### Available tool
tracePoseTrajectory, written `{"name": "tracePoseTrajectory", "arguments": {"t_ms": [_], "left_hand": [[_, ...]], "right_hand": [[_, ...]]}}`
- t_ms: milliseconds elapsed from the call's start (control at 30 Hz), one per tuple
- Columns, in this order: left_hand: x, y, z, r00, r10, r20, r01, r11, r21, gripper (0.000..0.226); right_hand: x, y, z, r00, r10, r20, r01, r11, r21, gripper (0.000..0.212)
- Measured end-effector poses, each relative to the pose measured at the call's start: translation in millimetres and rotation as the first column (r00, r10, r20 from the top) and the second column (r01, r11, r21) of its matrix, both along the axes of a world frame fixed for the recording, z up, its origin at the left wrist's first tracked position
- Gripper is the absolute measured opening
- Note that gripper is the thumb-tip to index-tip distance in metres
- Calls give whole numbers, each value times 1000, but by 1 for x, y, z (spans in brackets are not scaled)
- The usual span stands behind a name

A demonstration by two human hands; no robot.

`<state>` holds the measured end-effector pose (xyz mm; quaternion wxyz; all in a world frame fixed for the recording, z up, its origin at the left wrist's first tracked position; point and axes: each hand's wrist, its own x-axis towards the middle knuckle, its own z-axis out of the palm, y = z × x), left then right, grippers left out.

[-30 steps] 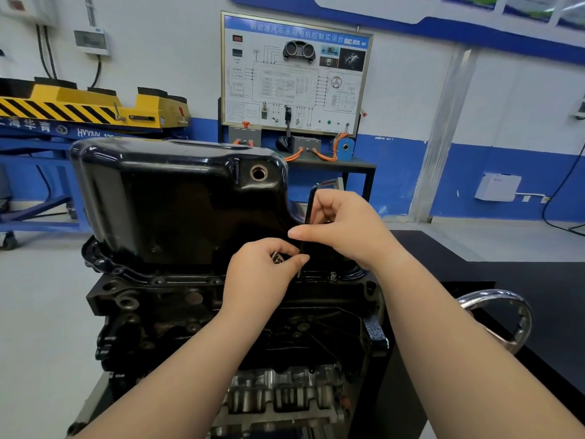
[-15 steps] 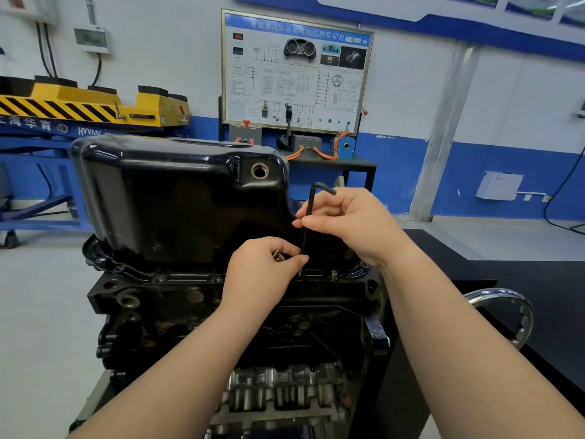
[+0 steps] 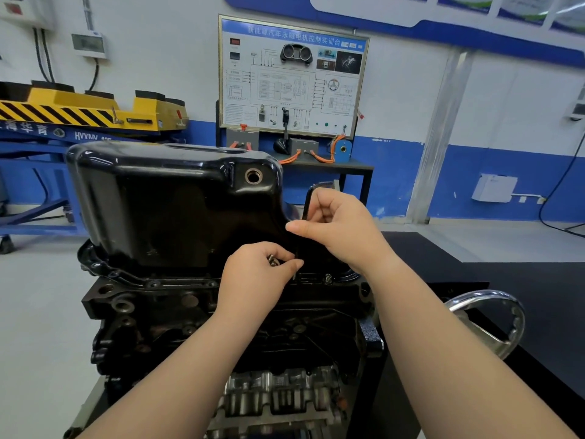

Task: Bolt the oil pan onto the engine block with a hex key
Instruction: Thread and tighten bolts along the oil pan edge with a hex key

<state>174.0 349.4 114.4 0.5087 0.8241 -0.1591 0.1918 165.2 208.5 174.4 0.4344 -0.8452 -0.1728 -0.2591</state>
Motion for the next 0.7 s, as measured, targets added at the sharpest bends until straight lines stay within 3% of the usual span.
{"name": "tracePoseTrajectory", "arguments": {"t_ms": [167, 333, 700], "left_hand": [[-1, -2, 0, 999, 43, 5, -43, 999, 22, 24], [-3, -3, 2, 998, 70, -1, -70, 997, 35, 21], [-7, -6, 6, 994, 103, -41, -100, 992, 70, 18]], "right_hand": [[-4, 1, 0, 1000, 30, -3, -30, 997, -66, 2], [-7, -2, 6, 992, 95, -86, -102, 991, -83, 17], [-9, -4, 6, 986, 106, -129, -114, 992, -50, 13]]}}
